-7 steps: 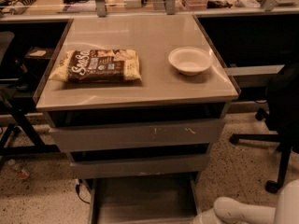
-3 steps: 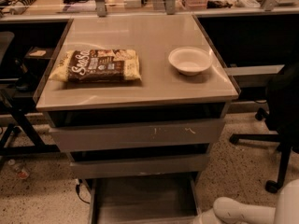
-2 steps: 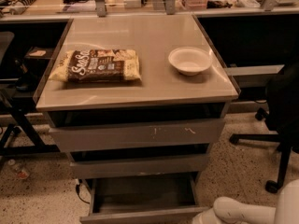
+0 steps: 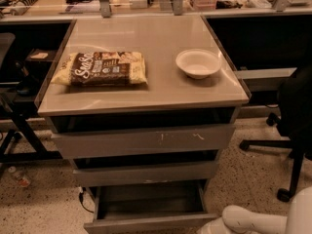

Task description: Close bottom drawer

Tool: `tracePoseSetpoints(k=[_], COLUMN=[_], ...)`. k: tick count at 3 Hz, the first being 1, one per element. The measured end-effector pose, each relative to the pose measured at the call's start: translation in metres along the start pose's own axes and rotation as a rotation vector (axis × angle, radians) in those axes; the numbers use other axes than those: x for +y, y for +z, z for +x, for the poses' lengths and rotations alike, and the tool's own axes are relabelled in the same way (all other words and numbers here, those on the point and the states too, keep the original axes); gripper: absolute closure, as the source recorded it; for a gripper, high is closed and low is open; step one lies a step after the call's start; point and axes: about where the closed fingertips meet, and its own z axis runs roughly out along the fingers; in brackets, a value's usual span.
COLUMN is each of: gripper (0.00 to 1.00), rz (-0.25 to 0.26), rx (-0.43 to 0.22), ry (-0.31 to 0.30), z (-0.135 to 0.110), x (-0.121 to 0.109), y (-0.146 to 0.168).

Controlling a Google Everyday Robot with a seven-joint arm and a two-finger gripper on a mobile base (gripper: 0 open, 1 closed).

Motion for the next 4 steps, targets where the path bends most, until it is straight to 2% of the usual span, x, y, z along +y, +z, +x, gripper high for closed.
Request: tracePoseSetpoints(k=[3, 4], gripper=[0.89, 1.0], rz=[0.0, 0.008], rx=[0.0, -0.018], ry=[-0.001, -0.041], z=[0.0, -0.013], x=[0.0, -0.005], y=[0.0, 0.002])
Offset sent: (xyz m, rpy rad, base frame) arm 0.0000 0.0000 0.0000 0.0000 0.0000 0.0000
